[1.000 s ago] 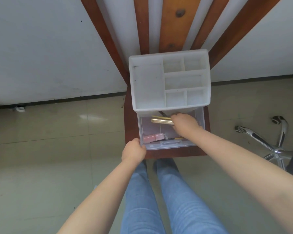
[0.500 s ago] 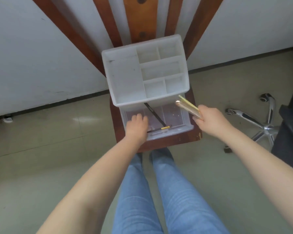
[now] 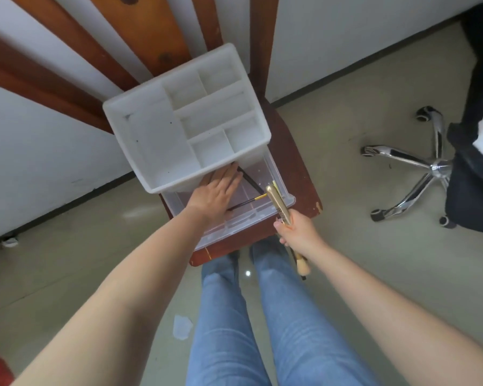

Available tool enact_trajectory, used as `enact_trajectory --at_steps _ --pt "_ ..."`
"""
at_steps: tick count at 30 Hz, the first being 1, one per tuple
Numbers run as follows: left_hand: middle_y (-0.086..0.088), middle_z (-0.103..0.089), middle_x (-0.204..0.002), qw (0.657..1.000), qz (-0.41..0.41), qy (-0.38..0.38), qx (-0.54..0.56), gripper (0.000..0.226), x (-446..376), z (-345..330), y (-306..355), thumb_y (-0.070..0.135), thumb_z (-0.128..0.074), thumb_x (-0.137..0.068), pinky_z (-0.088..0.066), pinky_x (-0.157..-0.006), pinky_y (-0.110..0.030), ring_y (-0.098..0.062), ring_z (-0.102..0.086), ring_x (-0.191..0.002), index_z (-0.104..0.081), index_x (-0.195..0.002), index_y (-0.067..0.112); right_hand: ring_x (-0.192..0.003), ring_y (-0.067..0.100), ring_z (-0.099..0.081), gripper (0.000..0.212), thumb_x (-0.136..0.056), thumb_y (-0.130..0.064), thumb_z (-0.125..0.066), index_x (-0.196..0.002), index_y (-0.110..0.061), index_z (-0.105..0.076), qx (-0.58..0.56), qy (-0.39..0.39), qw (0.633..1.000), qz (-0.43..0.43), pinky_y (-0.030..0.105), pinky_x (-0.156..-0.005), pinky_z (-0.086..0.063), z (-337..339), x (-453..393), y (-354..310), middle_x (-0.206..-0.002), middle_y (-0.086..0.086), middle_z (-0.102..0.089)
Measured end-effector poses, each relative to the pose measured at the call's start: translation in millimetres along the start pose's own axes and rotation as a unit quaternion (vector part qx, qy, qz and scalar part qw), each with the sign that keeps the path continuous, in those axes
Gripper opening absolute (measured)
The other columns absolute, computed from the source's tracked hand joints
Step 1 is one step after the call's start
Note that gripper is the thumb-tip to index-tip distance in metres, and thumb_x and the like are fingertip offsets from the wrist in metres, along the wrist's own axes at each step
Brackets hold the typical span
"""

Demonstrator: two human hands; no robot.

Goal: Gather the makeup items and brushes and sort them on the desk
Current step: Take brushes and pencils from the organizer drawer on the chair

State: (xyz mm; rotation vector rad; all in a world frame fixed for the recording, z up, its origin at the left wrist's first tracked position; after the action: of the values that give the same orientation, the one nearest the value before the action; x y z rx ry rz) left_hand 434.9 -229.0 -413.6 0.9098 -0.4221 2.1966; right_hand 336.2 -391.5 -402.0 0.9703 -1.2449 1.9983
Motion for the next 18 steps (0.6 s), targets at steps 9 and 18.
enact_trajectory --at_steps 9,18 --pt "-0.012 -0.028 -0.143 0.992 0.101 0.003 0.078 0.052 5.6 -2.4 12.6 0.028 -0.032 -0.098 -0.028 -0.104 -0.041 -0.030 -0.029 -0.132 -0.015 -0.143 0.008 -0.053 0.009 -0.051 0.026 -0.092 -0.016 -0.048 -0.069 -0.025 -0.038 -0.044 0.028 0.998 -0.023 0.014 -0.047 -0.040 9.4 -4.8 8.4 -0.066 -0.005 -0.047" --pt "-0.020 -0.048 -0.127 0.950 0.159 -0.058 0.263 0.043 18.4 -34.7 29.0 0.006 -0.043 -0.091 -0.043 -0.085 -0.041 -0.036 -0.048 -0.113 -0.033 -0.133 0.004 -0.059 0.010 -0.053 0.022 -0.092 -0.013 -0.049 -0.074 -0.024 -0.043 -0.146 -0.007 0.989 -0.029 0.017 -0.052 -0.043 -6.7 -2.0 -0.7 -0.074 -0.002 -0.052"
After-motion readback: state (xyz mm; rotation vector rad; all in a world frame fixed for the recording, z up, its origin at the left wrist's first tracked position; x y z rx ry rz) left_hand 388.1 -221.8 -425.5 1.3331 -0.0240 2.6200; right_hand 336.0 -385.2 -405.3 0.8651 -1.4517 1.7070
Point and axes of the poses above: each hand's wrist, its own x-axis away from the middle knuckle, its own z-axis out of the back of the hand, y = z × x, the point moved 1 cm from there along -x, towards the middle knuckle
